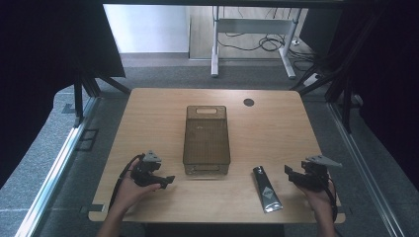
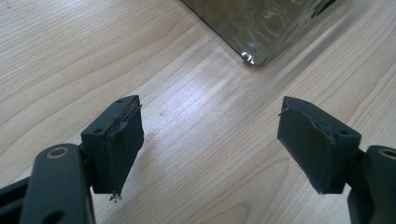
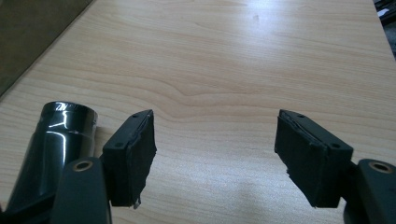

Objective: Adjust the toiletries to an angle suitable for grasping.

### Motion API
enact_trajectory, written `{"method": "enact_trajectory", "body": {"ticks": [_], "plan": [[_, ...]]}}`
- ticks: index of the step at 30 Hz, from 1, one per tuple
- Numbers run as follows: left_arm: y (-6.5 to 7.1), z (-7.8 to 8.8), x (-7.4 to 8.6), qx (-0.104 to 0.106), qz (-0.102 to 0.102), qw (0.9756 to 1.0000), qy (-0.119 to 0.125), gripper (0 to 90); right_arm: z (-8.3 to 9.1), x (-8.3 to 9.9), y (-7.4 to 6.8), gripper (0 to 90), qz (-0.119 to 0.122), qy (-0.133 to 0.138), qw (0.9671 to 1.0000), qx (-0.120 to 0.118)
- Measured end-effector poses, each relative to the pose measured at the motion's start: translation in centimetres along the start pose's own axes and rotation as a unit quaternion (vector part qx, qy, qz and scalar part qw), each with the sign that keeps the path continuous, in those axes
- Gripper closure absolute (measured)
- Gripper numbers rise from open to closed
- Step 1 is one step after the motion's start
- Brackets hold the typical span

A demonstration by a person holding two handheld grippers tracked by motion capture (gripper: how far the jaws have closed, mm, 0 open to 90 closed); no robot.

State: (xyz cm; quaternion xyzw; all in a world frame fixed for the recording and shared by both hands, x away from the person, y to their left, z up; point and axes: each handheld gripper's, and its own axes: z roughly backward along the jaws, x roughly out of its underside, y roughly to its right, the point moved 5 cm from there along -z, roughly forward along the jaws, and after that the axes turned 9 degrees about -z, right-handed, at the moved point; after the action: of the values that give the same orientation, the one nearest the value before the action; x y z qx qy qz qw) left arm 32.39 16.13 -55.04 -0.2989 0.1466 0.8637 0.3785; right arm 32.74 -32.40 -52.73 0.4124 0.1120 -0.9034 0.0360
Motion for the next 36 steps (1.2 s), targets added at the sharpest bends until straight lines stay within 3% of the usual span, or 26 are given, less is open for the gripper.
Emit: {"method": "enact_trajectory", "body": {"ticks": [9,16,26,28,36], "plan": [[-0.2,-0.5,0.2,0.004,-0.001,1.0,-0.006,22.9,-0.9,0.5,-0.1,39.0,0.007,-0.015,0.9999,0.0],[0.1,-0.1,-0.2,0.007,-0.007,0.9999,0.005,23.0,-0.9,1.0,-0.6,48.2,0.018,-0.03,0.9993,-0.017],[-0.2,-0.5,-0.2,0.01,-0.002,0.9999,0.002,23.0,-0.7,1.1,-0.9,72.3,0.026,-0.038,0.9984,-0.031],[-0.2,-0.6,-0.2,0.013,-0.002,0.9999,0.0,23.0,-0.3,1.2,-1.2,81.1,0.031,-0.045,0.9976,-0.043],[-0.5,-0.1,-0.2,0.013,0.004,0.9998,0.011,23.0,0.7,0.9,-3.2,88.1,0.055,-0.045,0.9948,-0.072]]}}
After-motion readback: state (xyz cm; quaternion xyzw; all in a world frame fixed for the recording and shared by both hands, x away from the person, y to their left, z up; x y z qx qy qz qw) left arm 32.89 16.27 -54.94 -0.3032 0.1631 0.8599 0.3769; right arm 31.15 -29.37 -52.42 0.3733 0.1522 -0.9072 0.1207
